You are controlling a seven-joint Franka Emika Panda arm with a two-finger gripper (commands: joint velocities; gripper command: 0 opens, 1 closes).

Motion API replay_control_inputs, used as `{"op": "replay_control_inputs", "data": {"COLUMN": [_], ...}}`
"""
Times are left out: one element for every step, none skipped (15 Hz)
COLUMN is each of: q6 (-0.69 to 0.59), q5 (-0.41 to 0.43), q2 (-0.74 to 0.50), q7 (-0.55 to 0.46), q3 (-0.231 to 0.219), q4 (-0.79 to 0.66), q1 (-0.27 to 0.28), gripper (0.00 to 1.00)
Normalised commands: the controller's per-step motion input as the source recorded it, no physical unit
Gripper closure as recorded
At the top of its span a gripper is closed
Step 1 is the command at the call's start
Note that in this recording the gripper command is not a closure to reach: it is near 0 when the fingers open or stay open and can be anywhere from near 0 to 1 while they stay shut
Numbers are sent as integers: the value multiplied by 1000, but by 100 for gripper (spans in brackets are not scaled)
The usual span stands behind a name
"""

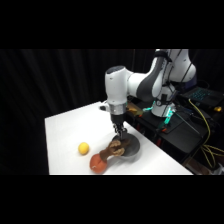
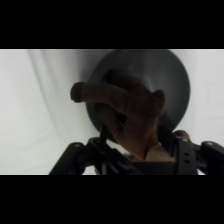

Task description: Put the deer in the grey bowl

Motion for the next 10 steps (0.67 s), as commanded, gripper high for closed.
{"op": "replay_control_inputs", "data": {"q6": [-200,-311,-379,-479,-544,-599,-643,-638,-664,-593], "q5": [76,44,25,-31,-48,-48,-64,-54,-54,-39], "q2": [-277,-366,-435,-551,-610,-625,-616,-575,-511,-433], "q7": [-225,-233,-229,-194,-188,-202,-199,-172,-144,-142], "q3": [-18,-32,-44,-77,-91,-94,-95,-84,-74,-63], "q4": [-50,-32,-23,-20,1,43,86,108,170,203], "q1": [-33,-42,-51,-67,-89,-109,-121,-120,-116,-108], "gripper": [0,0,0,0,0,0,0,0,0,0]}}
